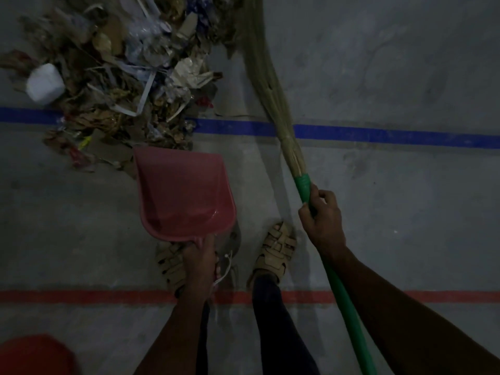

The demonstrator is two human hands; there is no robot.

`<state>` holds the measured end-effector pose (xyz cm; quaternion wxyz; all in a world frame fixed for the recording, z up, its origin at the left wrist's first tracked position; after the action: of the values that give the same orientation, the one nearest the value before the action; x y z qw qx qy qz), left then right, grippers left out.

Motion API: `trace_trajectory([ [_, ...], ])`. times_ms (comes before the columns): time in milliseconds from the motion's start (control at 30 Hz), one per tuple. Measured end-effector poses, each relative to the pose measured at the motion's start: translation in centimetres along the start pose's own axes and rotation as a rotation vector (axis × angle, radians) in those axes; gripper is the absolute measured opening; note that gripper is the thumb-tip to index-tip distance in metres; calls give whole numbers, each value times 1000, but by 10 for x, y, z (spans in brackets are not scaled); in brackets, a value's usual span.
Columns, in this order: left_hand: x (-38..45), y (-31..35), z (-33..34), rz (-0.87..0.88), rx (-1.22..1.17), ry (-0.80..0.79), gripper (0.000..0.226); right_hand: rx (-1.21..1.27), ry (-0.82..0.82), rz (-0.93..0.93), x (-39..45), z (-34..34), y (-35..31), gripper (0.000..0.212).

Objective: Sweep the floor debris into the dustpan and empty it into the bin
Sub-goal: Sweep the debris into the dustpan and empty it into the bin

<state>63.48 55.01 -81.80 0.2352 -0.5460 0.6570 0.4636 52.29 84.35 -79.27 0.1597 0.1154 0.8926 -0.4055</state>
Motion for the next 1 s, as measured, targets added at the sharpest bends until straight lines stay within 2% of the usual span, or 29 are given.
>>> trace_trajectory([
  [133,-2,24,-3,21,14,-45,32,-10,128,-36,8,-17,-17,55],
  [267,6,53,-10,67,20,-78,26,-37,141,35,39,-22,-31,56],
  [433,27,86,-27,72,-34,-71,27,-137,88,56,107,-15,-56,49],
  [533,42,93,-38,47,-60,-63,27,-225,61,136,146,-4,-74,35],
  [633,51,92,-48,34,-84,-63,28,-322,3,164,167,14,-95,32],
  [733,56,88,-58,27,-139,-50,34,-394,-66,81,170,37,-116,34],
  [900,56,70,-76,-27,-193,-26,32,-430,-181,-62,144,71,-131,38],
  [1000,56,54,-91,-61,-224,-43,34,-420,-195,-68,121,83,-127,48],
])
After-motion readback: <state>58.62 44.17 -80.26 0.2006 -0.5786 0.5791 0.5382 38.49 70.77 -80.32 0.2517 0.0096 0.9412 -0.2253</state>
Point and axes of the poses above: each hand's wrist, its own x-axis towards the middle knuckle, its own z-axis out of the palm, y = z × x, the point moved 7 cm from there along x, towards the middle knuckle, and after that the axes turned 12 degrees about x, right-handed, at the moved point
